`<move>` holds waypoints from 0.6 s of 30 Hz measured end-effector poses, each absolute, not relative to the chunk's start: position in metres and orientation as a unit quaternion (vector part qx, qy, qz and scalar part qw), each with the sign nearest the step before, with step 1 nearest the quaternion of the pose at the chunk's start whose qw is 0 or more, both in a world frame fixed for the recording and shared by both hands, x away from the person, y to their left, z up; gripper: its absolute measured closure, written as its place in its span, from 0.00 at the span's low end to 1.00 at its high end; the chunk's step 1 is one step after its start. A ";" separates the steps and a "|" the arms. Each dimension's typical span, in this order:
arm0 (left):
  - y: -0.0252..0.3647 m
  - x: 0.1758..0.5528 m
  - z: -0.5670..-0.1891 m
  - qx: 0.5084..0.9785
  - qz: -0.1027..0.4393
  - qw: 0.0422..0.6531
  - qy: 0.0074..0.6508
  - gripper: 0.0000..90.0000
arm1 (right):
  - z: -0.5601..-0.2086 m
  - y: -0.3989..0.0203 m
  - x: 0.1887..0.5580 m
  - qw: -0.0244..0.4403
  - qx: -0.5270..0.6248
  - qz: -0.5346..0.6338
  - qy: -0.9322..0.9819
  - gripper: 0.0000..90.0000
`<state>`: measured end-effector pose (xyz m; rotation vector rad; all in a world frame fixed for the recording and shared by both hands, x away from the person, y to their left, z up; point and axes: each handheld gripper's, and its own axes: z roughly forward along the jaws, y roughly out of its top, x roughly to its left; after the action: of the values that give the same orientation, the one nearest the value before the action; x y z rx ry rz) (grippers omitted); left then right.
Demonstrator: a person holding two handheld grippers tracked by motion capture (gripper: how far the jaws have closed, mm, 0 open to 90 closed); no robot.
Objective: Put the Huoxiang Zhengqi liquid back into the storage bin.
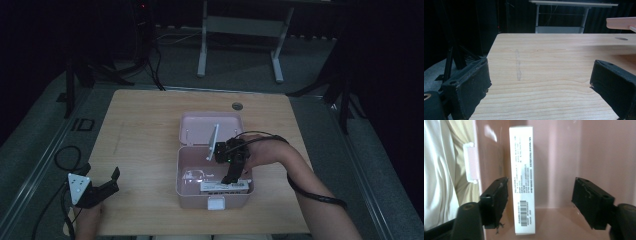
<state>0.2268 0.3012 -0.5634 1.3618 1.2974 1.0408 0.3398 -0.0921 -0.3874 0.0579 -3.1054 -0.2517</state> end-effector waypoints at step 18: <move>0.301 0.227 -0.563 0.557 0.425 0.476 0.531 0.03 | -0.360 -0.189 0.362 -0.085 -0.065 -0.225 -0.968 0.14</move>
<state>0.2267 0.3011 -0.5634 1.3620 1.2963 1.0394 0.3625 -0.1885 -0.3604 -0.2160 -3.2200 -0.7472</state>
